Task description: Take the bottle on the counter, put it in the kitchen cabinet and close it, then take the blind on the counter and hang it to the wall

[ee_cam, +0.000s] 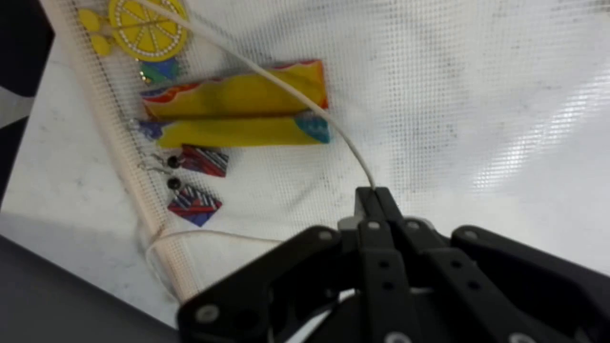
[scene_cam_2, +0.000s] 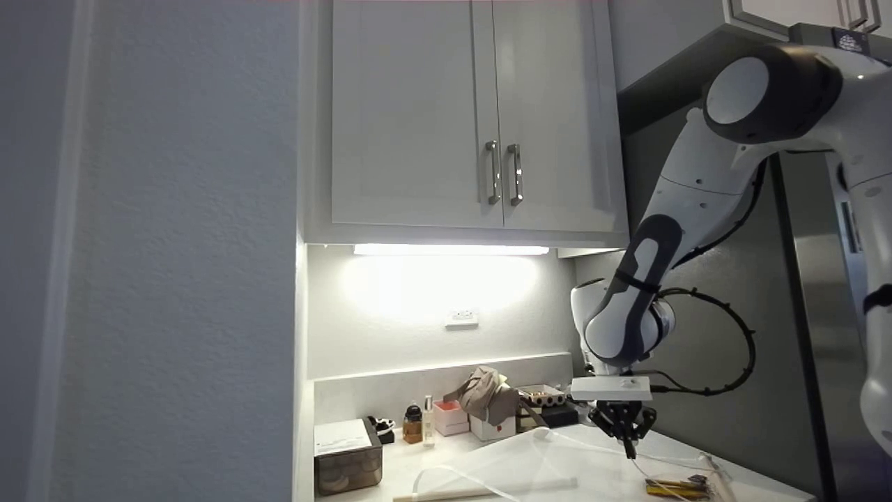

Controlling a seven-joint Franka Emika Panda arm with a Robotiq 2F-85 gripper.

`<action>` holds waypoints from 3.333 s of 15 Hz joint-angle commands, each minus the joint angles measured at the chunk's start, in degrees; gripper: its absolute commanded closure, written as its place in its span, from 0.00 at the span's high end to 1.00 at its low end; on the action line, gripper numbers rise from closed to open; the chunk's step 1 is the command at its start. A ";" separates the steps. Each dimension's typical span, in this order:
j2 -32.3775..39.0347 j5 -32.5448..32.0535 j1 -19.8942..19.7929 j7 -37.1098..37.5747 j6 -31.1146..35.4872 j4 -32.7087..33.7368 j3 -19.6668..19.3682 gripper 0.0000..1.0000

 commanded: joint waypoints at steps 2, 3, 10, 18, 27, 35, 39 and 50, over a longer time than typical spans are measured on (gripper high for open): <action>-7.88 -1.50 0.89 -0.50 -8.08 1.50 4.14 0.00; -9.01 -1.42 0.98 -1.15 -10.39 2.36 5.50 0.00; -14.10 0.00 2.14 -7.95 -23.30 7.73 12.30 0.00; -16.00 -0.24 1.53 -15.98 -30.98 14.50 13.28 0.00; -16.69 -0.49 1.32 -17.85 -33.83 19.34 13.52 0.00; -17.93 -0.43 1.37 -17.43 -34.77 21.83 13.88 0.00; -18.49 -0.35 1.26 -17.34 -34.61 22.27 13.93 0.00; -18.71 -0.37 0.93 -16.38 -33.05 22.15 13.87 0.01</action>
